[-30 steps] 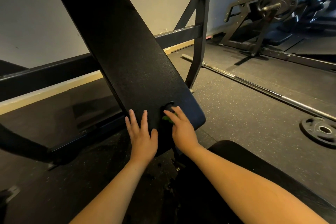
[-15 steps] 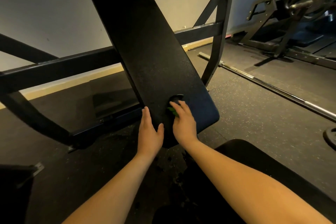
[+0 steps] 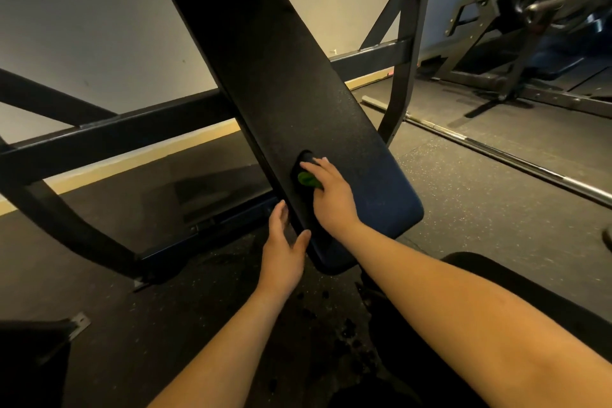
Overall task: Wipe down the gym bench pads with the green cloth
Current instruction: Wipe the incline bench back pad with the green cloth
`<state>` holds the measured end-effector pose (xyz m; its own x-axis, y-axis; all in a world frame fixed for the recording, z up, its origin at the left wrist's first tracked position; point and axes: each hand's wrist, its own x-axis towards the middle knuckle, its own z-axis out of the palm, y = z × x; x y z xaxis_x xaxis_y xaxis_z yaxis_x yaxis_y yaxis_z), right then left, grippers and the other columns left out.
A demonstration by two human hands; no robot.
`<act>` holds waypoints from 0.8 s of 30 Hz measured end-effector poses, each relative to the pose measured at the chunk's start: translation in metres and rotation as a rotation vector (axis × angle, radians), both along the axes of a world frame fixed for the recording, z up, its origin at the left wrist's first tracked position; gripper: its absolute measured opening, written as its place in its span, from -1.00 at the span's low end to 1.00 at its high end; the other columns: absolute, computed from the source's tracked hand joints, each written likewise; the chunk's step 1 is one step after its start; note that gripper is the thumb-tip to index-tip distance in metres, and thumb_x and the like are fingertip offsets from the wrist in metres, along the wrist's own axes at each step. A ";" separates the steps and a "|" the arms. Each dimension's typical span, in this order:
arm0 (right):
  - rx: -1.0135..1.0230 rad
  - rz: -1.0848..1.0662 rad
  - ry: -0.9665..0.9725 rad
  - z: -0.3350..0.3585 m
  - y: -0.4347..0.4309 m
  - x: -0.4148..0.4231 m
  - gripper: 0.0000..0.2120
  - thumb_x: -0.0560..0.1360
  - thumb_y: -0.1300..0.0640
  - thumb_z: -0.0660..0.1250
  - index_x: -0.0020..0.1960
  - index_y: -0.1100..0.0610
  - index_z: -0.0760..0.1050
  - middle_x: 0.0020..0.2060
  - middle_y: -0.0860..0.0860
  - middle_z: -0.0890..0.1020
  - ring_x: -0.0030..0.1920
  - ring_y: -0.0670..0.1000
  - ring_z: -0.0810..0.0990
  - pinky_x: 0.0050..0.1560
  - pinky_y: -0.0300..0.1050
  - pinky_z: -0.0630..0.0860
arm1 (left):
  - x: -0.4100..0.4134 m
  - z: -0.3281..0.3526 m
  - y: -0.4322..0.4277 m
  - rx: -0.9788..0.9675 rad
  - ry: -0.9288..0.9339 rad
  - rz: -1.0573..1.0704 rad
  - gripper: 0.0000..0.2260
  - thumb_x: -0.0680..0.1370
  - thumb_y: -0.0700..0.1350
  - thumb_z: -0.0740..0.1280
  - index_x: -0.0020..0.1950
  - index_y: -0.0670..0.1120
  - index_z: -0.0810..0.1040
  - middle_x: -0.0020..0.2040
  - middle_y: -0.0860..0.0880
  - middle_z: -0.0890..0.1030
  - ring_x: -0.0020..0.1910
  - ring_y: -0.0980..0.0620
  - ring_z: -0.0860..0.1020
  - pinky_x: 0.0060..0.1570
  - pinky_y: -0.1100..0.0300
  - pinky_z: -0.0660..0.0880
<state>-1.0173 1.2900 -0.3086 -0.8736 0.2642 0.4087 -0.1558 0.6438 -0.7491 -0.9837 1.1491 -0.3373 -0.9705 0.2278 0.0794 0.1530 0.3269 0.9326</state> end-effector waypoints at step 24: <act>0.211 -0.195 -0.020 -0.027 -0.043 0.056 -0.62 0.49 0.44 0.23 0.14 0.09 0.62 0.24 0.00 0.54 0.32 -0.03 0.37 0.31 -0.47 0.11 | -0.009 0.001 -0.030 0.221 -0.153 -0.212 -0.60 0.73 -0.04 0.03 0.59 0.14 0.21 0.59 0.09 0.21 0.55 0.10 0.18 0.42 0.19 0.17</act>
